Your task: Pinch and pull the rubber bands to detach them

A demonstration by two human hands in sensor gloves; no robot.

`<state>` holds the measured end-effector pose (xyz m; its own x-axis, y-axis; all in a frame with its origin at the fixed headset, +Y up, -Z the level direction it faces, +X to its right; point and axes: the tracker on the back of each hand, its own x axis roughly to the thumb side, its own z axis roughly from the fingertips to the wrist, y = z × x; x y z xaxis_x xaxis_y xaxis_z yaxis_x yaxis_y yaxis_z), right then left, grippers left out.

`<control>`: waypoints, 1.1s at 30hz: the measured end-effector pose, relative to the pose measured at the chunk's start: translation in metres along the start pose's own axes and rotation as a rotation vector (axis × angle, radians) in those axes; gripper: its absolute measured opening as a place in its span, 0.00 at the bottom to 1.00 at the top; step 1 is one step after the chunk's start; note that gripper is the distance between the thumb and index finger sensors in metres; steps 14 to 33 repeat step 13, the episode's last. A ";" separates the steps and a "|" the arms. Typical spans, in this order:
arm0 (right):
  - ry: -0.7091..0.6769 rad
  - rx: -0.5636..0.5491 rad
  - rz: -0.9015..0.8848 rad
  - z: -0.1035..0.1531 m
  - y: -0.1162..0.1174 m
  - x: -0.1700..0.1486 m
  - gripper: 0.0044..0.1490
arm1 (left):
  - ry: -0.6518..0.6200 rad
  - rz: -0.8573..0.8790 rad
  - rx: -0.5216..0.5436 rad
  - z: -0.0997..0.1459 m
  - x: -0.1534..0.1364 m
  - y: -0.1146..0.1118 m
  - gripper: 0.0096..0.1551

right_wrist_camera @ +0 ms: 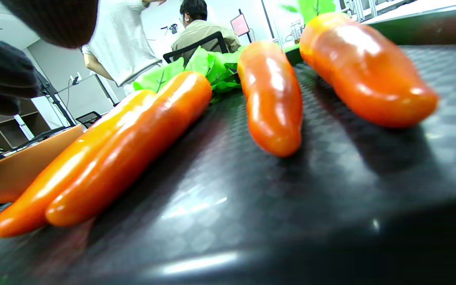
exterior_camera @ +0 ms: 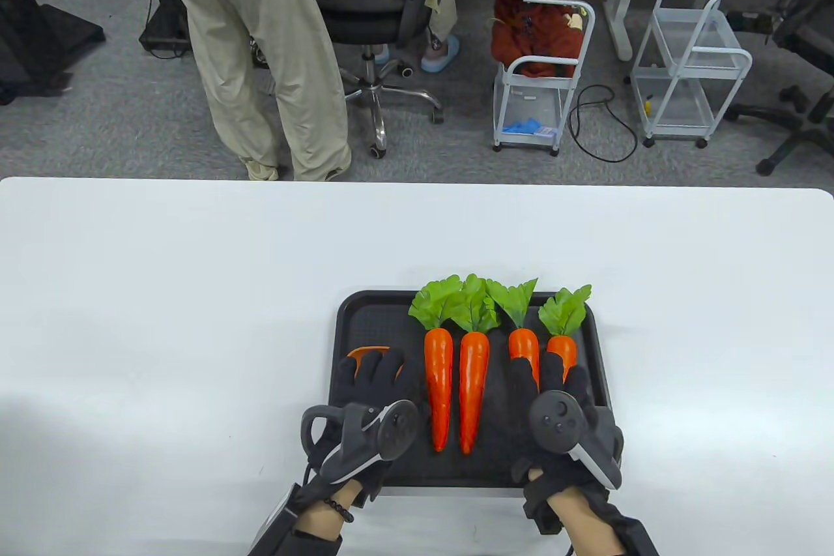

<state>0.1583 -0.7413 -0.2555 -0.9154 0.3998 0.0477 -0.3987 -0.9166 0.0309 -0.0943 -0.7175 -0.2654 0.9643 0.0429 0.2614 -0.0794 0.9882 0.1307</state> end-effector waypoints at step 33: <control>-0.050 -0.060 -0.081 0.010 -0.004 -0.004 0.57 | 0.019 -0.004 0.002 0.001 -0.008 -0.001 0.37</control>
